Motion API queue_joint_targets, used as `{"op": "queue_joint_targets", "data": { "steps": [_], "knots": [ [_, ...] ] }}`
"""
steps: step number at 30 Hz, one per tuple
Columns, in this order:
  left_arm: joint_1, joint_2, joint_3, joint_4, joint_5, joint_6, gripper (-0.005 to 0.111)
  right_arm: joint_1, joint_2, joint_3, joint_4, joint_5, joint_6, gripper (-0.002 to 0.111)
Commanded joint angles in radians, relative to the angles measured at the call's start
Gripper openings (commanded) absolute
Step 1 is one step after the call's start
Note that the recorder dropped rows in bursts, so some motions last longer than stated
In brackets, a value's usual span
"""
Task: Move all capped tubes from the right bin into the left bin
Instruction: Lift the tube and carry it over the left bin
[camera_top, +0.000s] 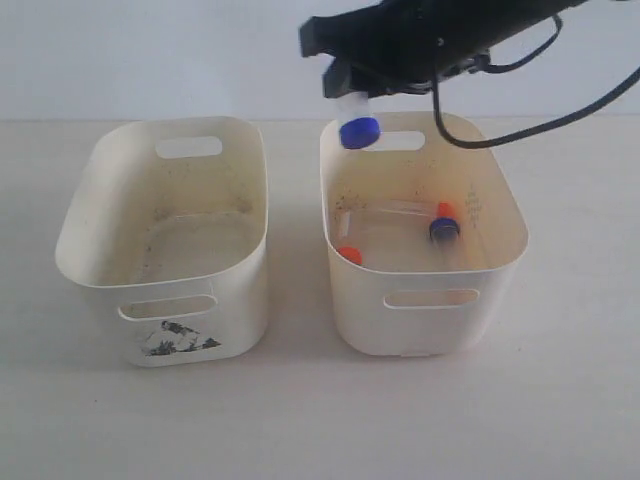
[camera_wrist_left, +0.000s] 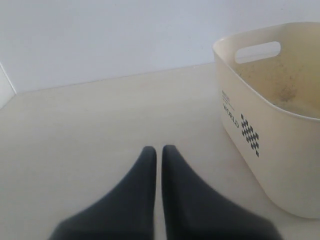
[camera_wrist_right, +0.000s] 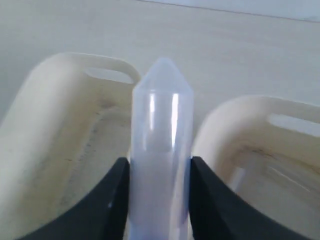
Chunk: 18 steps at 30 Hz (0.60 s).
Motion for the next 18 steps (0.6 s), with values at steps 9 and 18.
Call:
{"op": "queue_joint_targets", "data": {
  "steps": [9, 18],
  "knots": [
    [0.001, -0.002, -0.004, -0.001, -0.015, -0.012, 0.004, 0.303, 0.116, 0.0, 0.05, -0.328, -0.036, 0.004],
    [0.001, -0.002, -0.004, -0.001, -0.015, -0.012, 0.004, 0.319, 0.191, 0.0, 0.045, -0.378, -0.03, 0.076]
  ]
}}
